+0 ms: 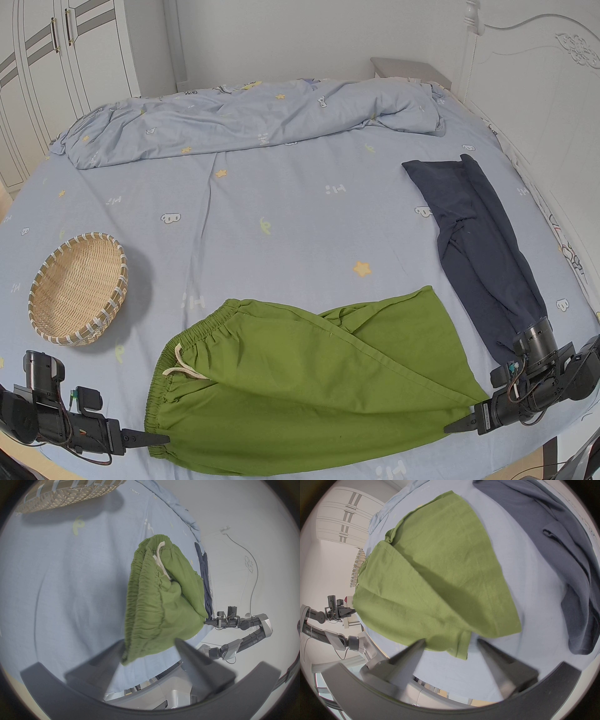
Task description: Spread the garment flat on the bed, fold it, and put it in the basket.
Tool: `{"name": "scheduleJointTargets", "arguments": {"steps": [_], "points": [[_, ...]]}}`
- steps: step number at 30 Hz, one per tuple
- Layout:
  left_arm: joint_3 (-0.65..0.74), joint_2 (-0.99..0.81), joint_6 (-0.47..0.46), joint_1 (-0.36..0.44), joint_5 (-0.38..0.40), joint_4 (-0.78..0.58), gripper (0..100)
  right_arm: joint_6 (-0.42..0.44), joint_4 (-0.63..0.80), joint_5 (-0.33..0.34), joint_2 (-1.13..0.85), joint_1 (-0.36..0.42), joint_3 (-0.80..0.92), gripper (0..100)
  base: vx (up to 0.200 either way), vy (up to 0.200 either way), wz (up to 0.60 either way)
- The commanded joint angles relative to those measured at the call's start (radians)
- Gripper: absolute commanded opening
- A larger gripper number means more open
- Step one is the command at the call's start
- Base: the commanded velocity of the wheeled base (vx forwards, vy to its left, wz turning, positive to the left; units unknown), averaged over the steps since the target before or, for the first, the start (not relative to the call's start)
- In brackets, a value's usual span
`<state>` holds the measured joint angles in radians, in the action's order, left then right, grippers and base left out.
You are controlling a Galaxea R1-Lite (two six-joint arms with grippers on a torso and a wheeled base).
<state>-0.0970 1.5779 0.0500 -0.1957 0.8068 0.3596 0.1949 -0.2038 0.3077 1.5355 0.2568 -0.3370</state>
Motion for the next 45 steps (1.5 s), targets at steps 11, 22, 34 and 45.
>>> {"name": "scheduleJointTargets", "arguments": {"steps": [11,22,34,45], "points": [[-0.098,-0.035,0.01,-0.136,-0.031,0.035,100,0.001,0.023,-0.005,-0.215,-0.047,-0.002,100,0.0,0.0,0.0],[-0.699,-0.016,0.34,0.125,-0.285,-0.226,100,-0.014,0.152,-0.009,-0.408,-0.143,-0.185,100,0.0,0.0,0.0],[-1.07,0.274,0.333,0.311,-0.287,-0.307,100,-0.006,0.227,-0.009,-0.35,-0.145,-0.439,100,0.0,0.0,0.0],[-1.122,0.453,0.307,0.375,-0.29,-0.307,100,-0.011,0.225,-0.01,-0.336,-0.143,-0.421,100,0.0,0.0,0.0]]}}
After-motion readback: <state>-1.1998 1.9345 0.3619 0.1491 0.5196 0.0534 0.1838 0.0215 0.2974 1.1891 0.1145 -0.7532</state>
